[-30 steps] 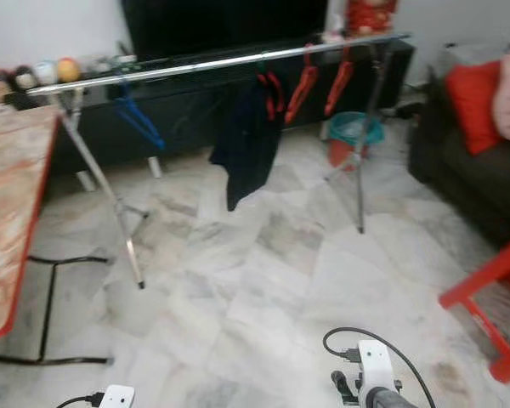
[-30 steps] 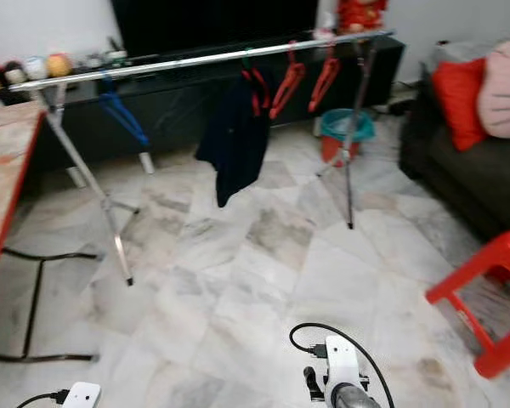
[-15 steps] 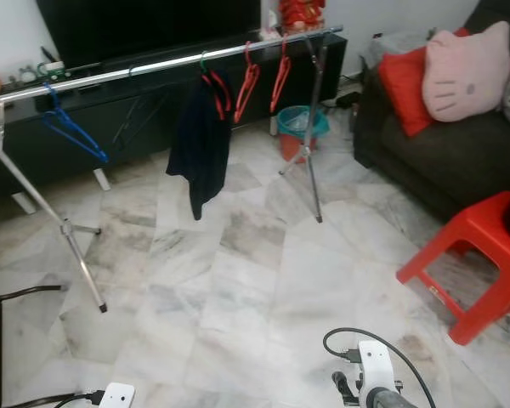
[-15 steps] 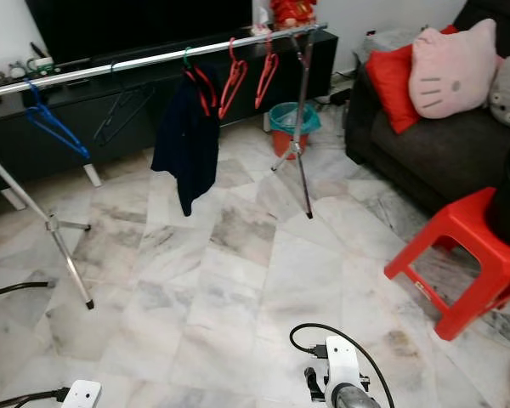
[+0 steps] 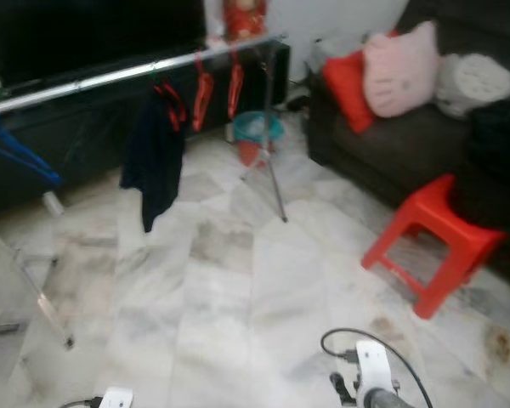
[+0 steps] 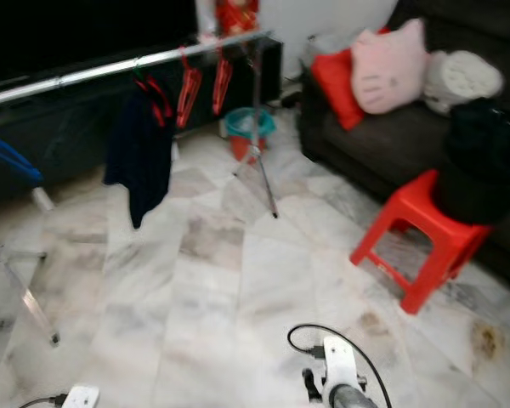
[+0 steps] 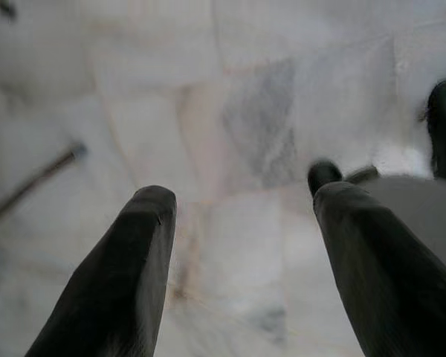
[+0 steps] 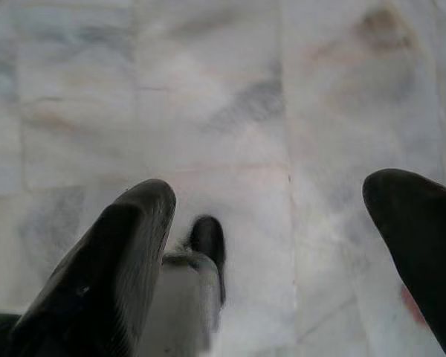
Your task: Hang hanger
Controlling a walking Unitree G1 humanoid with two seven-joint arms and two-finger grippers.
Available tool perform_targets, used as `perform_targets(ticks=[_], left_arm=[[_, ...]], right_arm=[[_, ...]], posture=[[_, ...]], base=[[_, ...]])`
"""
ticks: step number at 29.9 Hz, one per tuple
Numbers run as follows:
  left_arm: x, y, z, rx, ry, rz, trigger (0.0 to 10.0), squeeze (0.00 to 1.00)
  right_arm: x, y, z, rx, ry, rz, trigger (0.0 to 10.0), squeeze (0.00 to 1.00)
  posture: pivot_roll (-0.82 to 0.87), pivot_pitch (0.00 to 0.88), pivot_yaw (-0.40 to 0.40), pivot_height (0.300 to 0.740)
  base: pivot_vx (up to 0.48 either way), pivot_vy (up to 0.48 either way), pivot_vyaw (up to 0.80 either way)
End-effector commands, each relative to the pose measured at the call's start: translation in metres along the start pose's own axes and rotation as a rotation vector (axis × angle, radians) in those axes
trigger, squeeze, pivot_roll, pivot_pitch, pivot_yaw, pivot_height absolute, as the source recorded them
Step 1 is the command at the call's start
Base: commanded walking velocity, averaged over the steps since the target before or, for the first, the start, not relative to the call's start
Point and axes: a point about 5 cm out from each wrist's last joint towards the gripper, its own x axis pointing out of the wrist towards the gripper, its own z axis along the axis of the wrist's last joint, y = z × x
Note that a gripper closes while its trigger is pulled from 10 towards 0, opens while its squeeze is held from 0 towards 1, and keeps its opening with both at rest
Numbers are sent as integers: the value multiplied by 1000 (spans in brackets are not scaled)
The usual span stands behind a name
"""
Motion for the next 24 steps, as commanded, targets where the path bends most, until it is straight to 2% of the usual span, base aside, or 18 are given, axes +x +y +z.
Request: perform_targets(ticks=[1, 6, 22, 24], left_arm=[[-2, 3, -10, -1, 27, 4, 10000, 0], [-2, 3, -10, 1, 26, 4, 10000, 0], [-2, 3, -10, 2, 28, 2, 10000, 0], [-2, 3, -10, 3, 28, 2, 10000, 0]], right_arm=[[1, 4, 5, 0, -13, 9, 10000, 0], [1, 4, 5, -2, -13, 10, 10000, 0], [1, 4, 5, -5, -13, 10, 10000, 0], [1, 4, 6, 4, -23, 8, 10000, 0]], posture=[[-102, 0, 49, 740], [-100, 0, 48, 740], [-100, 0, 47, 740], [-100, 0, 47, 740]], base=[[0, 0, -756], [283, 0, -756], [0, 0, -756], [0, 0, -238]])
